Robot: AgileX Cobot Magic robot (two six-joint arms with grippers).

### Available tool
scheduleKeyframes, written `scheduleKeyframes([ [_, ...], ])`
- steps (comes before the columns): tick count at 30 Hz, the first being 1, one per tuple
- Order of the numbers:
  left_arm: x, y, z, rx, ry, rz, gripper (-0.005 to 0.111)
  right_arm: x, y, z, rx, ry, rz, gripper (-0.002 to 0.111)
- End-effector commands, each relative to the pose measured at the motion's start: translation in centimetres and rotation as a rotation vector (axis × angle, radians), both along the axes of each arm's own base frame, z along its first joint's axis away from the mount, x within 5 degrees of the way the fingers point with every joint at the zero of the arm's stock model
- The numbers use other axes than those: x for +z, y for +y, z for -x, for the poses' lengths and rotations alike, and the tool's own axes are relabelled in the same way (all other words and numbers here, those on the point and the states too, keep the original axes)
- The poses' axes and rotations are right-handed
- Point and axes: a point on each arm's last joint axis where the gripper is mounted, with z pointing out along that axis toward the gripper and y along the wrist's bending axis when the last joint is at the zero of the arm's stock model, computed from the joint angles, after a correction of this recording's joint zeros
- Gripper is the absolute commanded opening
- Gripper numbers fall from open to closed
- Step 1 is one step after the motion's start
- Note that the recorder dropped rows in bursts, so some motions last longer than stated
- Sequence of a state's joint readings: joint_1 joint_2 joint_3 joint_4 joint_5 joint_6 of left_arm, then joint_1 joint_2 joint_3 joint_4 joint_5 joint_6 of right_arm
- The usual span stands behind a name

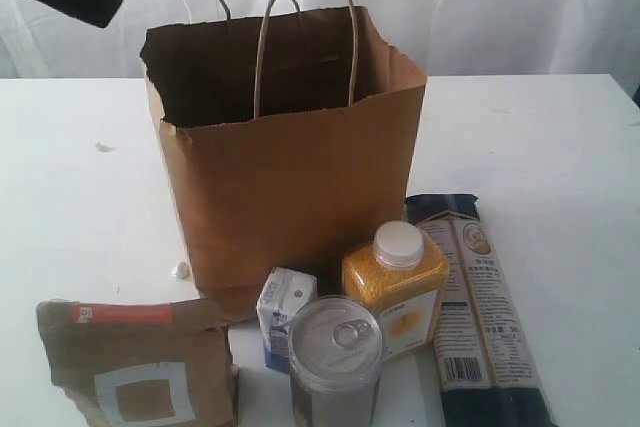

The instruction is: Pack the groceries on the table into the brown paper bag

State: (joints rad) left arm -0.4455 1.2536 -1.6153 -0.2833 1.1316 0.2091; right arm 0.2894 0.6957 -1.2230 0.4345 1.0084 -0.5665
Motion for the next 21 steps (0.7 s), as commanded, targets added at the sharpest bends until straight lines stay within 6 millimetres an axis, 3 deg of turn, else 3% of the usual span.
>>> scheduleKeyframes([
  [1, 0.4, 0.5, 2.1, -0.045, 0.054, 0.003, 0.000, -1.4, -0.8, 2.7, -0.007, -0.027, -0.016, 0.005],
  [5, 0.0, 1.1, 3.8, -0.053, 0.064, 0.018, 0.000, -2.9, -1.3, 4.2, -0.008, -0.028, -0.016, 0.005],
  [13, -4.7, 3.5, 8.2, 0.044, -0.048, 0.121, 0.000, -6.1, -1.4, 4.8, -0.015, 0.050, -0.021, 0.005],
  [18, -9.1, 5.2, 10.8, 0.148, -0.131, 0.231, 0.000, -8.8, -1.2, 4.4, -0.008, 0.168, 0.001, 0.005],
  [21, -13.6, 6.3, 12.1, 0.225, -0.196, 0.308, 0.000, -11.2, -1.0, 4.4, 0.014, 0.260, 0.024, 0.005],
])
